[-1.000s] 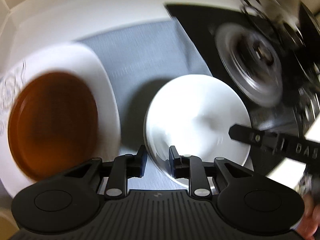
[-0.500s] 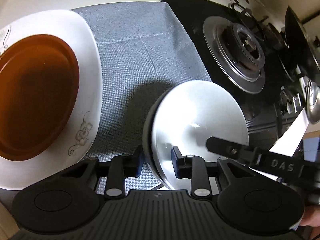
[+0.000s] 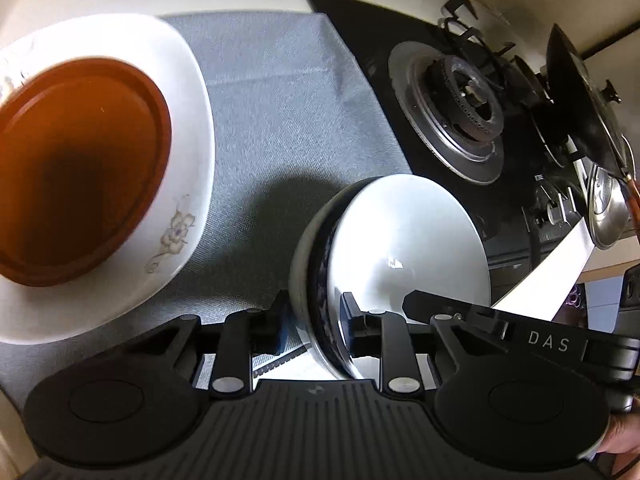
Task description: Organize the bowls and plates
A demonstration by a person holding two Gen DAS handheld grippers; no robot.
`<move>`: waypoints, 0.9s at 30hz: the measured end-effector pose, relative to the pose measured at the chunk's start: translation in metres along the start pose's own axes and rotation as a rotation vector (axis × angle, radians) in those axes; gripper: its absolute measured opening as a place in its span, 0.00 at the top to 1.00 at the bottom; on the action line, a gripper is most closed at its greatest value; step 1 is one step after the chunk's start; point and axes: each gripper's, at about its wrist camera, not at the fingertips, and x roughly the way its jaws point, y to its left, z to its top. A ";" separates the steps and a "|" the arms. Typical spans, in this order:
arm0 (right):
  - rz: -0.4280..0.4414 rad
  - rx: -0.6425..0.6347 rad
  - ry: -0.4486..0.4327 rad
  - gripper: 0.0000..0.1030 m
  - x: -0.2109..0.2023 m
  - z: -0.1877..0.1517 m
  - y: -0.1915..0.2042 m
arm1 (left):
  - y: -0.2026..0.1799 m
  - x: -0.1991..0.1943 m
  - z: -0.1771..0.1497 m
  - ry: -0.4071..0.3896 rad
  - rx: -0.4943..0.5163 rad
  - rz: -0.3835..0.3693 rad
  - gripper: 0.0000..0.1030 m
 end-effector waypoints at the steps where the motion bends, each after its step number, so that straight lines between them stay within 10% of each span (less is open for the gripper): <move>1: 0.003 0.000 -0.001 0.75 -0.003 -0.002 0.003 | -0.002 -0.004 -0.001 -0.010 0.008 0.005 0.74; 27: 0.148 -0.247 0.151 0.73 0.029 -0.009 0.165 | 0.105 -0.143 -0.032 -0.187 -0.205 0.202 0.72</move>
